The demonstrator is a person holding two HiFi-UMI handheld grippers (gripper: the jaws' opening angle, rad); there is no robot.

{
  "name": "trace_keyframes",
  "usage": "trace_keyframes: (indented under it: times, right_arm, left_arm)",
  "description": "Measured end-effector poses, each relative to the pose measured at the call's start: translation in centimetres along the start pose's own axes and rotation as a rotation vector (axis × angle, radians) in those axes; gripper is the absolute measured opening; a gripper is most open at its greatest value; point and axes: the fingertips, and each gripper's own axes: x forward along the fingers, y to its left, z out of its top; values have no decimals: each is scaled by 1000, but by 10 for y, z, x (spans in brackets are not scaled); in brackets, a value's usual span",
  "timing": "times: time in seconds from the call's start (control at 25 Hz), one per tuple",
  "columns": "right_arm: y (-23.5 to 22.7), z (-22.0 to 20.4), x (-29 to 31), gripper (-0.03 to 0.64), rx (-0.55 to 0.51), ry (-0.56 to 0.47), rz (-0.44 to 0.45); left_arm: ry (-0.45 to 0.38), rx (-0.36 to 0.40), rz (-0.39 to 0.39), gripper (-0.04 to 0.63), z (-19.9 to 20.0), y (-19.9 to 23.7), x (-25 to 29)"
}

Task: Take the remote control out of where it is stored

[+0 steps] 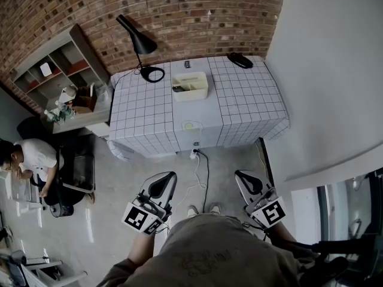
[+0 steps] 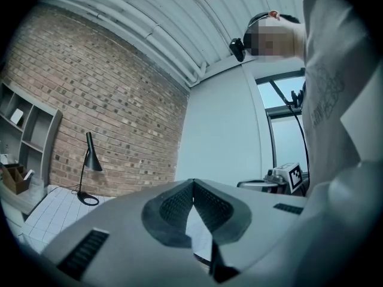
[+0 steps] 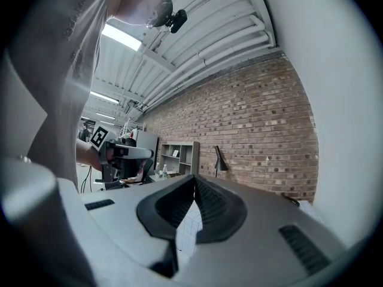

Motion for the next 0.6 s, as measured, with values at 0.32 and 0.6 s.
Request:
trace_keyframes:
  times: [0.32,0.6]
  right_arm:
    - [-4,-5,-5,12,-11,16,-12]
    - [-3,-5,-6,12,0,16,-10]
  left_arm:
    - [40,60,1,5,-11,-6,2]
    - [11,59,0,5,-3,-11,9]
